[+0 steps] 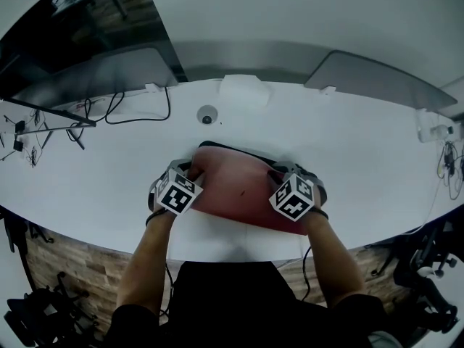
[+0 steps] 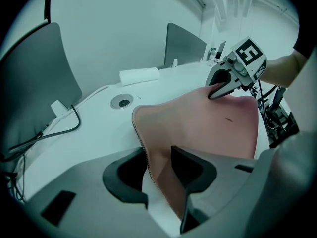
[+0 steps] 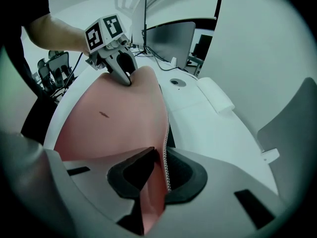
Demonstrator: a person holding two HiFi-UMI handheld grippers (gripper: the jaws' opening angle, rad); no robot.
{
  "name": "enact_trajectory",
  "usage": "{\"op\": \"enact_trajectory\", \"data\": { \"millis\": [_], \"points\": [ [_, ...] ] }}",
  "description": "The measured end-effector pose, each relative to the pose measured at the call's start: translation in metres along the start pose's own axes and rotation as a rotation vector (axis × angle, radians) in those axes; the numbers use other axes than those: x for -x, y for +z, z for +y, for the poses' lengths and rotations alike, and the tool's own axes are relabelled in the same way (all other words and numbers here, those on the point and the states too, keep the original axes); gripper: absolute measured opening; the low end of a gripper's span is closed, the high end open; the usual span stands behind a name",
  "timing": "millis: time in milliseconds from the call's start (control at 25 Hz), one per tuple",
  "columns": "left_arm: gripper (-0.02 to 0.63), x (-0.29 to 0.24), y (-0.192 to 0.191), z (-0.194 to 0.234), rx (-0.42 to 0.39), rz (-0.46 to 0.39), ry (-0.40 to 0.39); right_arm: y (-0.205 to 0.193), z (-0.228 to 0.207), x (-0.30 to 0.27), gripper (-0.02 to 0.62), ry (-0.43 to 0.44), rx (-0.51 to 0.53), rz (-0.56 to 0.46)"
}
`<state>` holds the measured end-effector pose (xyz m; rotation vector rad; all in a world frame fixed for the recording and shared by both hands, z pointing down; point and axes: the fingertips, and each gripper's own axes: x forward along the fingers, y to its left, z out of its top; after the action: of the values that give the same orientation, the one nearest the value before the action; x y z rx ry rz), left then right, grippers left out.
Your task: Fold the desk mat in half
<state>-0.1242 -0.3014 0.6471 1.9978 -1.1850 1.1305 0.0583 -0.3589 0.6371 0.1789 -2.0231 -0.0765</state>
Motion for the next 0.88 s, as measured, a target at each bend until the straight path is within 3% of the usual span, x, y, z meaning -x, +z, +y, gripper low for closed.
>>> {"op": "enact_trajectory", "data": {
  "millis": [520, 640, 880],
  "points": [
    [0.153, 0.007, 0.007, 0.008, 0.044, 0.007, -0.017, -0.001, -0.011, -0.001, 0.097, 0.039, -0.091, -0.018],
    [0.16, 0.008, 0.006, 0.01, 0.053, 0.016, -0.008, -0.001, -0.022, 0.001, 0.173, -0.018, -0.114, -0.014],
    [0.164, 0.009, 0.005, 0.012, 0.082, -0.011, 0.024, -0.003, -0.041, 0.029, 0.13, -0.155, -0.149, -0.076]
  ]
}}
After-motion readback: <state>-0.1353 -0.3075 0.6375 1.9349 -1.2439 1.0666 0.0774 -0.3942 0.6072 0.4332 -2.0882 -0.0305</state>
